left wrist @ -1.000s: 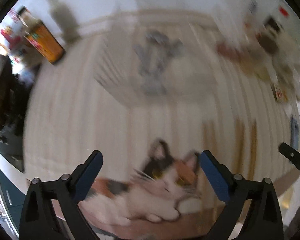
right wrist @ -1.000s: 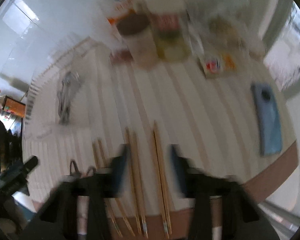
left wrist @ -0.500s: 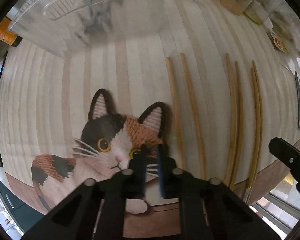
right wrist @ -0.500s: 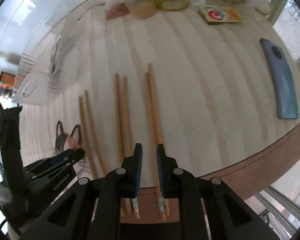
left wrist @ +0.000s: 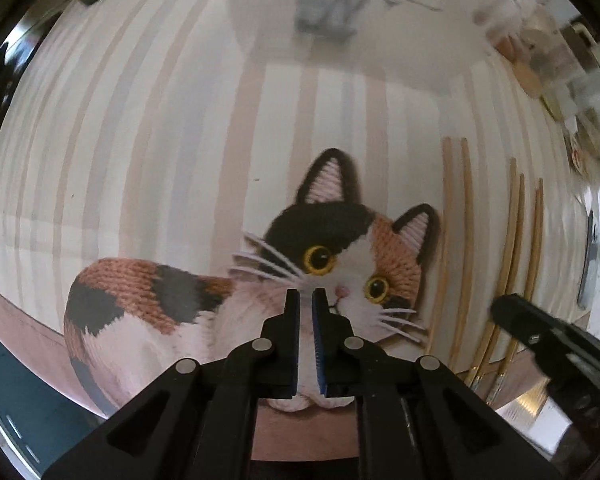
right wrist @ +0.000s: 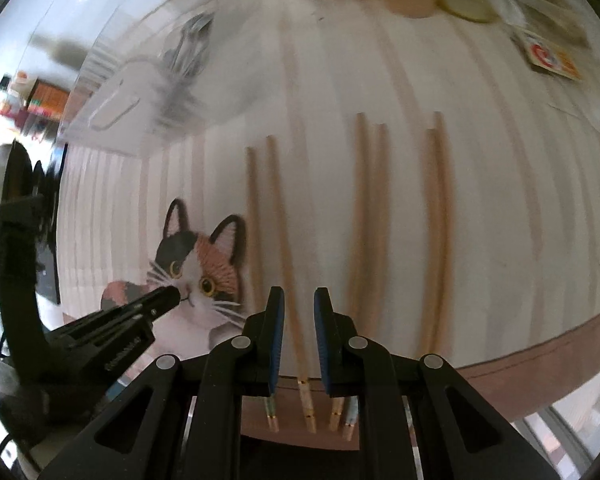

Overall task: Organize utensils
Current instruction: 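Move both tools back toward the wooden chopsticks on the mat, then grasp a chopstick with the left tool while the right tool grasps chopsticks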

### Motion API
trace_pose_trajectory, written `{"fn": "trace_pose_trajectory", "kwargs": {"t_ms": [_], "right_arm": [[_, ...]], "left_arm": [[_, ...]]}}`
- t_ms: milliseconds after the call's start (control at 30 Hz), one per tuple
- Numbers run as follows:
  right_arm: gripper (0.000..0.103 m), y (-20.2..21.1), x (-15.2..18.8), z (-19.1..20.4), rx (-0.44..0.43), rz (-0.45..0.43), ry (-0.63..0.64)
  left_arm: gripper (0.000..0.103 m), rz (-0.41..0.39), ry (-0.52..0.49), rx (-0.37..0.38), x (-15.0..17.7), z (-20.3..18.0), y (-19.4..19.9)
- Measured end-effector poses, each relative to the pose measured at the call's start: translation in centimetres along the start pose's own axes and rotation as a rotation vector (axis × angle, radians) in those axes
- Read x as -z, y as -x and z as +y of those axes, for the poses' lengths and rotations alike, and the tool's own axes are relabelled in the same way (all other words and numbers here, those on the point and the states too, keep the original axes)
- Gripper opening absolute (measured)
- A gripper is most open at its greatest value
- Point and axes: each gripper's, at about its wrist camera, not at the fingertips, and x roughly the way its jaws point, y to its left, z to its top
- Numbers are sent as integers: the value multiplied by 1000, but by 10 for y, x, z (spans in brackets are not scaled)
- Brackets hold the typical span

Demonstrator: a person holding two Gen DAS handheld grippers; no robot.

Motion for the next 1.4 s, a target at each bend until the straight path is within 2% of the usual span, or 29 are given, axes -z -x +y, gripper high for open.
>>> {"fn": "trace_pose_trajectory", "kwargs": {"t_ms": [100,133,200,233,267,300,433,600,733,800,833,867,933,1067,1233,1400], "right_arm": [[19,-18,0,13,25,38,47],[19,-25,1,18,42,53,68],[18,-37,1,23,69,73,93],[17,-37,3,26,88,51,113],[10,-37,4,28,135,41,132],[7,-37,5,25,158,38,125],[6,-33,6,2,153,34,50],[8,-27,8,-38,64,45,-89],[21,-8,13,-66,-14,5,-194],[22,3,17,-78,-21,-24,-225],[22,9,17,-83,-25,-31,-238],[22,12,19,-87,-27,-39,-250],[22,20,19,-91,-30,-46,-257],[22,27,13,-87,-57,-38,-240],[22,5,10,-58,-92,14,-193],[21,-14,9,-49,19,29,-182]], "left_arm": [[10,2,17,-25,-3,11,3],[13,8,18,-62,-4,12,3],[30,4,21,-57,-7,13,6],[31,-2,23,-44,-8,14,7],[32,-10,23,-29,-3,16,9],[32,-14,19,-19,-3,17,12],[32,-8,-19,45,-6,-8,18],[32,25,-94,66,-8,-45,14],[32,51,-167,29,-2,-67,-1],[29,21,-220,-33,1,-78,2],[22,9,-241,-60,2,-82,3],[9,-4,-264,-91,4,-83,5],[5,-12,-267,-98,6,-78,6],[4,-14,-209,-124,5,-41,16],[5,-6,-120,-150,5,12,28],[5,-7,-59,-136,9,44,38]]}}
